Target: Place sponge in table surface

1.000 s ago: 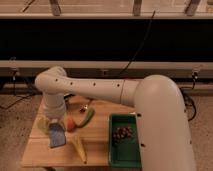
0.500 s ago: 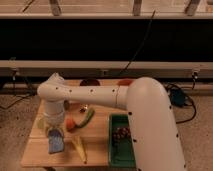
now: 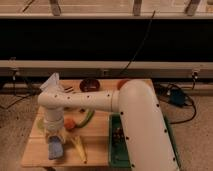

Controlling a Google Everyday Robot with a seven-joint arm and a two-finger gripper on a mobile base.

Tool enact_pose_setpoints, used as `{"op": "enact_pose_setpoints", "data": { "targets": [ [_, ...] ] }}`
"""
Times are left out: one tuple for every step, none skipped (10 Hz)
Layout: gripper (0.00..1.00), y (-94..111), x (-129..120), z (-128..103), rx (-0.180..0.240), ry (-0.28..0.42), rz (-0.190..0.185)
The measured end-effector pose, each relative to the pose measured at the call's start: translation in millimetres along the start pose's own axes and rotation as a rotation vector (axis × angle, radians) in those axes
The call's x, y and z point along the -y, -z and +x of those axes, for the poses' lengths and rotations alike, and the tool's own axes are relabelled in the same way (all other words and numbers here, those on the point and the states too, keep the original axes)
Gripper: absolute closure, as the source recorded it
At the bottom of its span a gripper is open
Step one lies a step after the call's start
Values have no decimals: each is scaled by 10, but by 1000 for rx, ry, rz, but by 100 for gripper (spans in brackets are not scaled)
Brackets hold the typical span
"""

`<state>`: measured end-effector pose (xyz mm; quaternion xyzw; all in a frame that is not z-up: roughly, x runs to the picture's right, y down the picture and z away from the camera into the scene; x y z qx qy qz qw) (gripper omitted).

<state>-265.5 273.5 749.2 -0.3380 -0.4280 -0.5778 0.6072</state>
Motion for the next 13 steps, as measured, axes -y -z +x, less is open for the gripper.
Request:
{"op": "enact_pose_setpoints", "data": {
  "targets": [
    [60, -23, -1, 13, -2, -9, 1],
    [48, -54, -23, 33, -5, -22, -2],
    [38, -77, -41, 47, -7, -34, -2],
    [30, -92, -52, 52, -7, -38, -3],
    [22, -103, -70, 52, -8, -41, -5],
    [20, -110, -78, 48, -9, -40, -5],
    [20, -101, -86, 47, -11, -40, -3],
    [20, -83, -95, 42, -14, -39, -1],
    [20, -35, -95, 24, -20, -35, 2],
    [20, 6, -94, 3, -27, -28, 2],
    [20, 57, -83, -21, -35, -22, 4],
    [20, 198, -88, -71, -52, -16, 14],
    [20, 265, -105, -81, -58, -19, 19]
  ]
}}
